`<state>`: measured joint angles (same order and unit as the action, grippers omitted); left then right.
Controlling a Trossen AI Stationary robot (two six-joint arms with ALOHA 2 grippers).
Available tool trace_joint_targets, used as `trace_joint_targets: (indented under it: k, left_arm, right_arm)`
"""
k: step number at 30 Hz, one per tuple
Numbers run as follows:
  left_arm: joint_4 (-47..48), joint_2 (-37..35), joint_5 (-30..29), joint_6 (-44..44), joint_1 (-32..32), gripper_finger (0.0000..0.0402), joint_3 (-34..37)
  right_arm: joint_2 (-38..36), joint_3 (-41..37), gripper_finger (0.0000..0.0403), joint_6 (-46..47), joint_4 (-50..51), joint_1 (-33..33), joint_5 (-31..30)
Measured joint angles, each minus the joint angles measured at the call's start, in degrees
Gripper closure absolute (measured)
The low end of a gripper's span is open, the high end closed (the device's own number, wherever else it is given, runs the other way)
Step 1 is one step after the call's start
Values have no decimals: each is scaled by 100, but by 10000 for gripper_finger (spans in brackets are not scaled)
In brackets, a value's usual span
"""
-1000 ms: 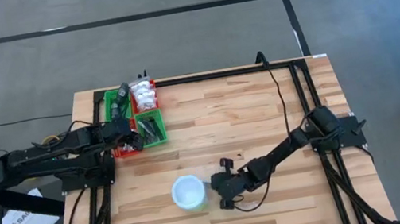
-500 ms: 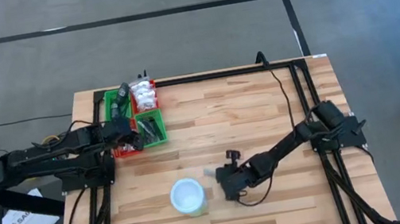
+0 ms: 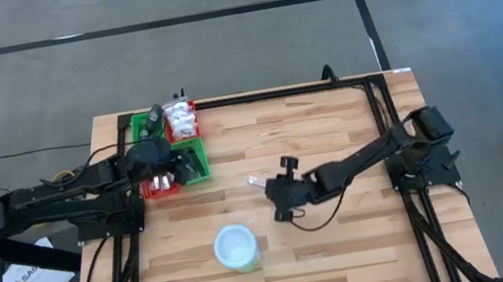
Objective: Pick & Place Travel size toiletries
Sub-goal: Put the silver nail cutter into the bottom red bin
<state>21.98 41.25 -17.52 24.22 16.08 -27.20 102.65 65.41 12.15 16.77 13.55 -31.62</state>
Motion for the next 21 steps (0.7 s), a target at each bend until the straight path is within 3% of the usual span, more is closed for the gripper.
trace_joint_targets:
  k: [9, 21]
  left_arm:
    - [-991, 0, 192, -591, 0, 234, 0]
    - [-2417, 5, 1353, -1217, -4, 234, 0]
  right_arm:
    - [-812, 4, 361, -1040, -910, -505, -53]
    - [-1012, 15, 361, -1879, -2554, -942, 633]
